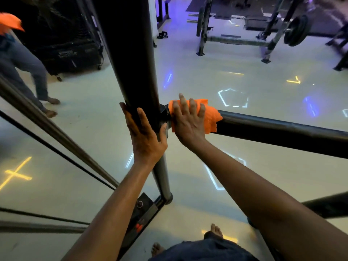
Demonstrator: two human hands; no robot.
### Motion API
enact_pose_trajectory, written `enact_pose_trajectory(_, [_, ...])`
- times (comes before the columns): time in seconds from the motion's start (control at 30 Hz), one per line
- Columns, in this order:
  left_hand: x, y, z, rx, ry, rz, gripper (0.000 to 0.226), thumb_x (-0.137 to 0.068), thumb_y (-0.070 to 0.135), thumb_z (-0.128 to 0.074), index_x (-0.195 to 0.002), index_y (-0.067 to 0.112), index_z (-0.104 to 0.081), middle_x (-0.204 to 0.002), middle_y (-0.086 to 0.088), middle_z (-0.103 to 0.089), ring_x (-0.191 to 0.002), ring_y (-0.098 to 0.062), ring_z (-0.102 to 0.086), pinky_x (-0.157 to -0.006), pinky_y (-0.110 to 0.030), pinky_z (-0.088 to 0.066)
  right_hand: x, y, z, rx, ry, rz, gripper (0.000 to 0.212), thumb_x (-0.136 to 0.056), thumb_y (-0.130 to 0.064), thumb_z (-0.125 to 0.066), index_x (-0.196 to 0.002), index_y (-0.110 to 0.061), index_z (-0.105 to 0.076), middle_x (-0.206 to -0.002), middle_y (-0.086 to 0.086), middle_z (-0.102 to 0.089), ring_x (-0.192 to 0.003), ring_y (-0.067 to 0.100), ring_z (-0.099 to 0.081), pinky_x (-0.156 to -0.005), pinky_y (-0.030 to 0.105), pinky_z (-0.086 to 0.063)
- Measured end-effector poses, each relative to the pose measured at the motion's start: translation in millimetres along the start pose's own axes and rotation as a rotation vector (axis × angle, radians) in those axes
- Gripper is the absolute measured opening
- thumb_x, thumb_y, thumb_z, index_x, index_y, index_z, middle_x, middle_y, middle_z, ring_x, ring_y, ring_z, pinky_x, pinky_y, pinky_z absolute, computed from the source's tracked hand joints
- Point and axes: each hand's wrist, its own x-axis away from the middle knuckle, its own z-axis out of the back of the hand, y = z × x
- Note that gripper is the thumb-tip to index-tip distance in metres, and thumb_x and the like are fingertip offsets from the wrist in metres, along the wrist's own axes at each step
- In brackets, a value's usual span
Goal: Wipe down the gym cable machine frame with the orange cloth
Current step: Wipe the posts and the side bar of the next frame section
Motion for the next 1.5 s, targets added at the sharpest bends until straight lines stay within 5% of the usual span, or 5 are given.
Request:
enact_pose_trajectory(0.5, [35.9, 1.4, -17.2, -0.119, -0.067, -0.018, 0.096, -0.107, 0.016, -0.057, -0.169, 0.020, 0.017, -0.161, -0.049, 0.010, -0.157, -0.063, 0.004, -0.132, -0.062, -0.011, 24.8, 18.5, -0.7, 0.022, 0.083, -0.036, 0.076, -0.100, -0.037, -0.051, -0.170, -0.045, -0.023, -0.175, 0.006, -0.028, -0.160, 0.045, -0.025, -0.126, 0.072, -0.010])
enact_pose_trajectory(0.83, [75.1, 20.3, -27.0, -0.071, -0.151, 0.013, 0.086, -0.097, 0.010, -0.068, -0.165, 0.004, -0.015, -0.166, -0.045, 0.008, -0.160, -0.056, 0.008, -0.128, -0.071, -0.012, 62.4, 84.4, 4.4, -0.005, 0.173, -0.164, 0.065, -0.104, -0.041, -0.046, -0.168, -0.039, -0.035, -0.173, 0.004, -0.035, -0.162, 0.042, -0.025, -0.128, 0.071, -0.008])
enact_pose_trajectory(1.0, [51.7, 39.8, -51.8, -0.015, -0.249, -0.331, 0.082, -0.097, 0.003, -0.068, -0.164, 0.009, -0.022, -0.174, -0.024, -0.016, -0.163, -0.042, -0.018, -0.130, -0.062, -0.021, 44.3, 79.6, 3.3, -0.057, 0.182, -0.109, 0.058, -0.110, -0.049, -0.045, -0.167, -0.039, -0.037, -0.165, 0.003, -0.043, -0.155, 0.038, -0.036, -0.128, 0.066, -0.015])
enact_pose_trajectory(1.17, [-2.5, 43.9, -84.6, 0.021, -0.302, -0.043, 0.055, -0.109, 0.020, -0.054, -0.160, 0.007, -0.041, -0.167, -0.014, -0.039, -0.155, -0.031, -0.037, -0.130, -0.050, -0.027, 90.6, 147.9, 8.2, 0.011, 0.264, -0.155, 0.062, -0.106, -0.042, -0.054, -0.166, -0.041, -0.039, -0.167, 0.002, -0.043, -0.157, 0.036, -0.035, -0.131, 0.063, -0.012])
enact_pose_trajectory(1.5, [-27.4, 33.1, -107.3, -0.175, -0.495, -0.155, 0.047, -0.110, 0.042, -0.042, -0.155, 0.028, -0.049, -0.158, 0.001, -0.047, -0.152, -0.029, -0.036, -0.132, -0.054, -0.011, 71.7, 130.5, -5.0, -0.091, 0.247, -0.088, 0.056, -0.112, -0.043, -0.050, -0.166, -0.039, -0.039, -0.169, 0.001, -0.041, -0.158, 0.038, -0.034, -0.130, 0.064, -0.013])
